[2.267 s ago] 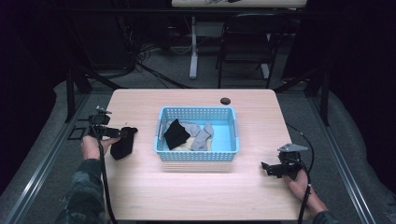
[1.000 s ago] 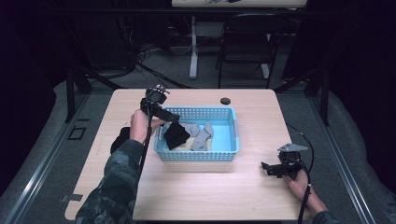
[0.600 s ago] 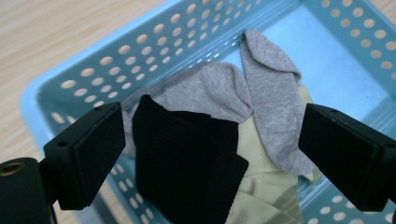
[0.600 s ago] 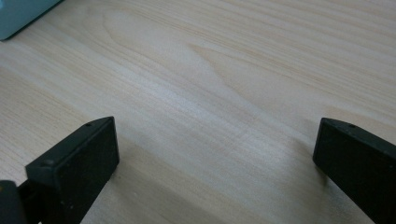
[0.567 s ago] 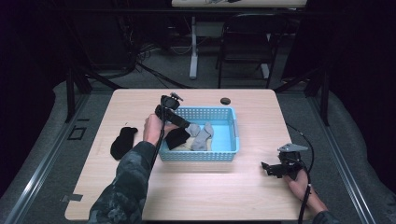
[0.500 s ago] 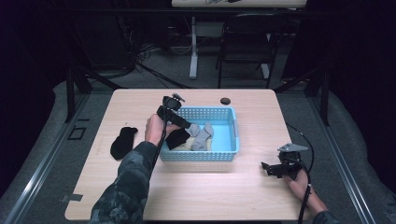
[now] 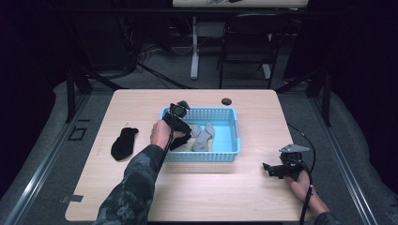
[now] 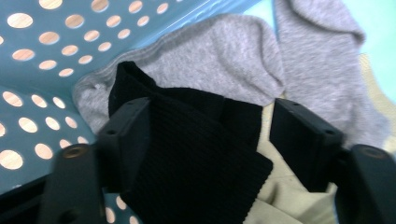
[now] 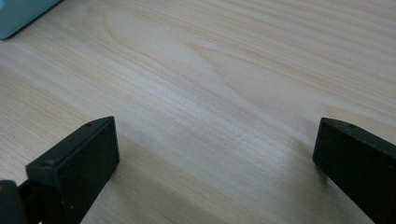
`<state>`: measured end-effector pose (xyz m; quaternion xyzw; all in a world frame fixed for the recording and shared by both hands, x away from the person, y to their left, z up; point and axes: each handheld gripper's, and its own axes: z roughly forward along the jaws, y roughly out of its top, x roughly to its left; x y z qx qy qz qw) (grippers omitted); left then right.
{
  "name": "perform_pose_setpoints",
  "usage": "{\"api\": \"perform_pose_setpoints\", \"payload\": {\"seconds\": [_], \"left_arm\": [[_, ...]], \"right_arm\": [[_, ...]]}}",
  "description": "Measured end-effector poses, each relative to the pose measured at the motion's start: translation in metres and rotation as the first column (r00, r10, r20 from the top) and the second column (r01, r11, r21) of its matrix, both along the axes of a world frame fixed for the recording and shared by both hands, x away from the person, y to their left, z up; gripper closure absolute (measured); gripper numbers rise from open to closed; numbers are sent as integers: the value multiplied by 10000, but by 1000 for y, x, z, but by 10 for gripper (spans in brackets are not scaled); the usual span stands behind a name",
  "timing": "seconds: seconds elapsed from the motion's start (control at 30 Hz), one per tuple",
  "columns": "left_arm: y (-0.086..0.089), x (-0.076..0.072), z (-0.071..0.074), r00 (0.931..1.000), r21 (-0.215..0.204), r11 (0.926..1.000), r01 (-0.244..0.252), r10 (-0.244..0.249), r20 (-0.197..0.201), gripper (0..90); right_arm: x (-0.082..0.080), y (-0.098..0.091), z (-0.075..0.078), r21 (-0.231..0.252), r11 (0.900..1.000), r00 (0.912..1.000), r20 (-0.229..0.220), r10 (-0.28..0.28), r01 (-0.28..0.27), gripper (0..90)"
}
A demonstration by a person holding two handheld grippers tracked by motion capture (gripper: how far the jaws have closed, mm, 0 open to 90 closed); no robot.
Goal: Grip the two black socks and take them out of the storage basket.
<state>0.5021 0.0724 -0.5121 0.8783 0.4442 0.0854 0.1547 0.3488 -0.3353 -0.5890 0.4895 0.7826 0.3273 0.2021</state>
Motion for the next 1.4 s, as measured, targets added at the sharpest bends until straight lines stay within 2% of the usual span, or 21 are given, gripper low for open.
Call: {"api": "perform_pose_setpoints", "payload": {"seconds": [0.17,0.3,0.37,0.43,0.6,0.67,0.73,0.83,1.03,1.07,1.1,1.17,1.4], "left_arm": [[-5,1,-10,9995,605,9981,-71,90,-313,492],[-3,1,-12,9988,553,9984,74,-47,-479,687],[-1,1,-13,9988,607,9981,147,-118,-485,761],[1,0,-12,9985,574,9980,247,-218,-510,788],[8,-2,-6,9981,114,9991,404,-398,-479,807],[13,-3,0,9983,-199,9988,450,-457,-358,811],[15,-5,6,9987,-300,9985,463,-469,-216,813],[20,-7,16,9986,-664,9964,521,-521,22,813],[23,-14,34,9961,-984,9918,820,-782,421,813],[24,-16,38,9949,-959,9913,902,-854,535,813],[25,-17,41,9946,-928,9910,961,-920,482,813],[27,-20,48,9936,-1137,9883,1012,-948,608,812],[29,-27,74,9863,-1187,9842,1312,-1175,1161,812]], "right_arm": [[0,0,0,28,10000,10000,-1,11,-11,0],[0,0,0,40,10000,10000,1,6,-6,0],[0,0,0,43,10000,10000,-17,32,-32,0],[0,0,0,46,10000,10000,-11,32,-32,0],[0,0,0,38,10000,10000,-15,33,-33,0],[0,0,0,42,10000,10000,-19,28,-28,0],[0,0,0,49,10000,10000,-15,26,-26,0],[0,0,0,42,10000,10000,-19,31,-31,0],[0,0,0,55,10000,10000,-6,1,-1,0],[0,0,0,52,10000,10000,-9,2,-1,0],[0,0,0,51,10000,10000,-9,2,-2,0],[0,0,0,48,10000,10000,-5,-1,1,0],[0,0,0,50,10000,10000,-14,15,-15,0]]}}
